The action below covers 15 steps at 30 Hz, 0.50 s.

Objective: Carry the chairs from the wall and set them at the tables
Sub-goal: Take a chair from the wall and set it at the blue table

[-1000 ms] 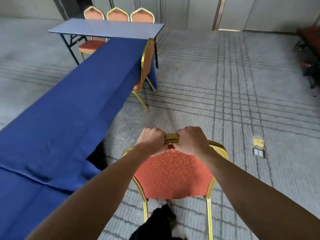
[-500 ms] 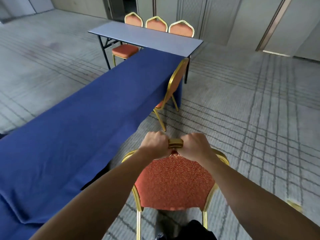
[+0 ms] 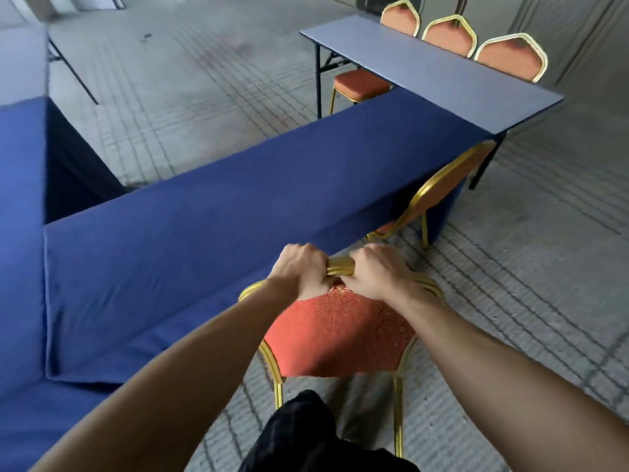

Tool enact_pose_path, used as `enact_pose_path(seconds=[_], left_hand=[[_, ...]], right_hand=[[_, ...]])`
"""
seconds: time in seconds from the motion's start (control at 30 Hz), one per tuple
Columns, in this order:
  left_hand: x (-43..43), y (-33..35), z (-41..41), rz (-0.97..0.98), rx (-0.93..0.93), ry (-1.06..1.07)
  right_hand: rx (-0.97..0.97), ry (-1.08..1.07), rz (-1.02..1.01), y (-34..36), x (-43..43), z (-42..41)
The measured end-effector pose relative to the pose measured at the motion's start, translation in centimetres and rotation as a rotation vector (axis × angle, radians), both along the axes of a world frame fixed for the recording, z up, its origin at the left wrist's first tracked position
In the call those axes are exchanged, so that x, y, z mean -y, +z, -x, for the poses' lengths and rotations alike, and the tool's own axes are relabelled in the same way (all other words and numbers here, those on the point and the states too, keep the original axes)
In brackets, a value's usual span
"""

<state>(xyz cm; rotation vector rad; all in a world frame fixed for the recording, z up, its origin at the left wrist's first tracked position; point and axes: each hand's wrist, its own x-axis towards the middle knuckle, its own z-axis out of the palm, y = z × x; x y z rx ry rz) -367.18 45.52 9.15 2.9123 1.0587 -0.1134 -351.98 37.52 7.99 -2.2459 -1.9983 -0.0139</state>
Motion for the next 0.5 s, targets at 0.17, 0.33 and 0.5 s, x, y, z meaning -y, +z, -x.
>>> enact_pose_path(seconds=[0.17,0.33,0.5], left_hand=[[-4.6,-0.6,-2.8,-0.008,-0.008,0.11],[-10.4,-1.4,-5.7,-0.01,0.024,0.192],[-16.4,-1.9,-8.6,-0.02,0.048,0.206]], right_hand=[[0.028,0.098,0.007,-0.9,-6.3,-3.7],[-0.055,0.17,-0.012,-1.4,-12.7,-7.1],[-0.125,0.212,-0.04,-1.6,-18.7,-10.3]])
